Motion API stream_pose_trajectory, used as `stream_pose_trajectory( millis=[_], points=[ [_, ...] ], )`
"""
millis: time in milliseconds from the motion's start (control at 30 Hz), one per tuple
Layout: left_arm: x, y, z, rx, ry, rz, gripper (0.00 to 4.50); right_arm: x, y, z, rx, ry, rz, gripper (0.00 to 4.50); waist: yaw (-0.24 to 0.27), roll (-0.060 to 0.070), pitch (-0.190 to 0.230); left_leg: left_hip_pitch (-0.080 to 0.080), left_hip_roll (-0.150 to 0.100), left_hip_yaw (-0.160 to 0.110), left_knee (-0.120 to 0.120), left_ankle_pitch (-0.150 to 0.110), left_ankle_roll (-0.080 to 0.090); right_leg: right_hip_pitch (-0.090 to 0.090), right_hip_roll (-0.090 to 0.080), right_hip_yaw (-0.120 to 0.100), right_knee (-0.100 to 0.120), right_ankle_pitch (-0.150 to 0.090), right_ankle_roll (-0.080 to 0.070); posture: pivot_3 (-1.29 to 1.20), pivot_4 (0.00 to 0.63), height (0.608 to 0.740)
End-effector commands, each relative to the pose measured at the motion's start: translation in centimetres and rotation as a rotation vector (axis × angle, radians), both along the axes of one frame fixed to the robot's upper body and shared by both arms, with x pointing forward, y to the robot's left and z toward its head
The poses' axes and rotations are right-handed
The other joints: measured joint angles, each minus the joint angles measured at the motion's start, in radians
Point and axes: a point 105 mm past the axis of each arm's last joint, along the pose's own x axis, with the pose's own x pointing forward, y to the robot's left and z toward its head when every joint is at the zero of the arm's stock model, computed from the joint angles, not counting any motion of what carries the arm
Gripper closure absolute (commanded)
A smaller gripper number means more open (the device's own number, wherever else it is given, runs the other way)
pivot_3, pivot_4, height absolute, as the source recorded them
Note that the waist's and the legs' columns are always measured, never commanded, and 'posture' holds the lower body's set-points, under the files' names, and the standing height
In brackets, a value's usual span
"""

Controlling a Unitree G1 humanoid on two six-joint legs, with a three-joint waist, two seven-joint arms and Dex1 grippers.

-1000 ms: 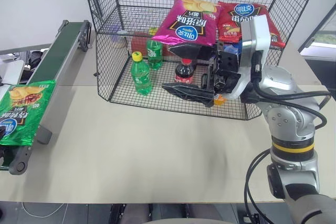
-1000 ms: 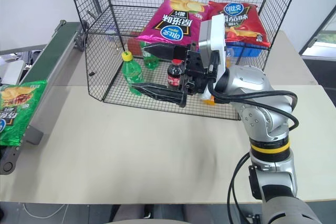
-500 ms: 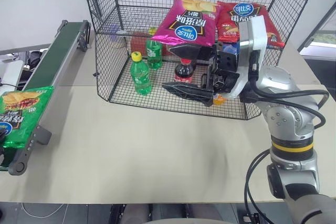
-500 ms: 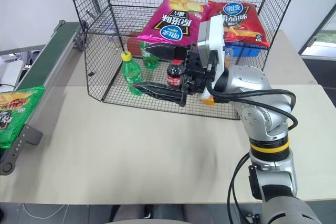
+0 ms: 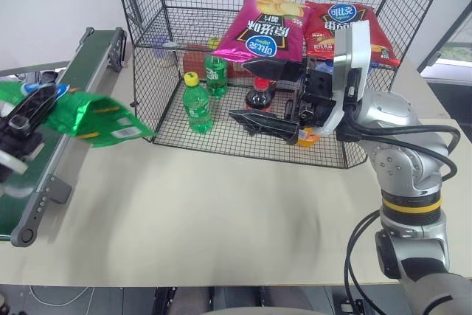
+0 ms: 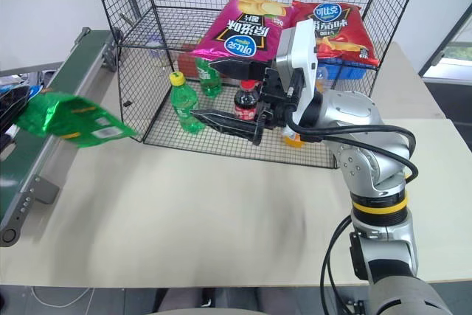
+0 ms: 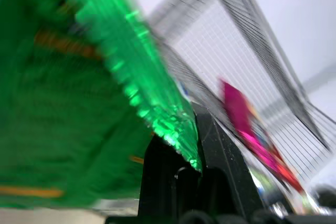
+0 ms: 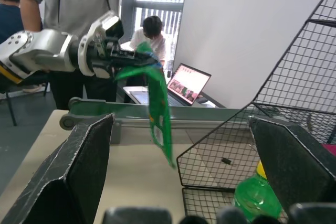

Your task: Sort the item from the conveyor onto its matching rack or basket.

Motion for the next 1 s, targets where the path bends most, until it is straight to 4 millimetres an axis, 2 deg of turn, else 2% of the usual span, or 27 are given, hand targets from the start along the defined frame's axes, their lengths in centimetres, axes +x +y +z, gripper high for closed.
stream_pose_trajectory(
  millis=[33,267,433,533,767,1000],
  points=[
    [-0.1,-2.7,2.6,0.071,-0.099,-0.11,4.44,-0.5,-0.6,1.3,0.04,-0.07,-0.029,0.0,0.0,0.0,0.0,0.0,0.0,0.0,0.0,0.0,0.0,0.0,0.0,0.0,0.0,0.0,0.0,0.0,0.15,0.74],
    [1.7,-6.2,8.0,0.038,-0.239,-0.238,4.44,-0.5,-0.9,1.2,0.052,-0.076,-0.065,0.0,0.017,-0.001,0.001,0.0,-0.001,0.001,0.0,0.0,-0.001,0.0,0.002,-0.001,0.0,0.0,0.0,0.0,0.15,0.74],
    [4.1,-6.8,11.6,-0.065,-0.313,-0.219,4.44,-0.5,-1.0,1.1,0.061,-0.077,-0.094,0.0,0.028,-0.001,0.001,0.0,-0.002,0.001,0.0,0.001,-0.001,0.0,0.001,-0.001,0.0,0.0,0.0,0.0,0.15,0.74],
    [6.1,-6.8,11.5,-0.07,-0.33,-0.179,4.44,-0.8,-1.2,1.2,0.062,-0.083,-0.114,0.0,0.027,-0.001,0.001,0.0,-0.003,0.002,0.0,0.001,-0.001,0.0,0.001,-0.001,0.0,0.0,0.0,0.0,0.15,0.74],
    [9.1,-8.0,9.3,-0.118,-0.332,-0.181,4.44,-1.0,-1.6,1.4,0.064,-0.092,-0.157,0.0,0.028,-0.001,0.001,-0.001,-0.003,0.002,0.0,0.002,-0.003,0.0,0.005,0.0,0.0,0.0,0.0,0.0,0.15,0.74],
    [9.9,-10.1,11.1,-0.118,-0.413,-0.249,4.44,-1.2,-1.6,1.5,0.064,-0.091,-0.167,0.0,0.027,-0.001,0.001,-0.002,-0.003,0.002,0.001,0.002,-0.002,0.0,0.007,0.002,0.0,0.0,0.0,0.0,0.15,0.74]
  ],
)
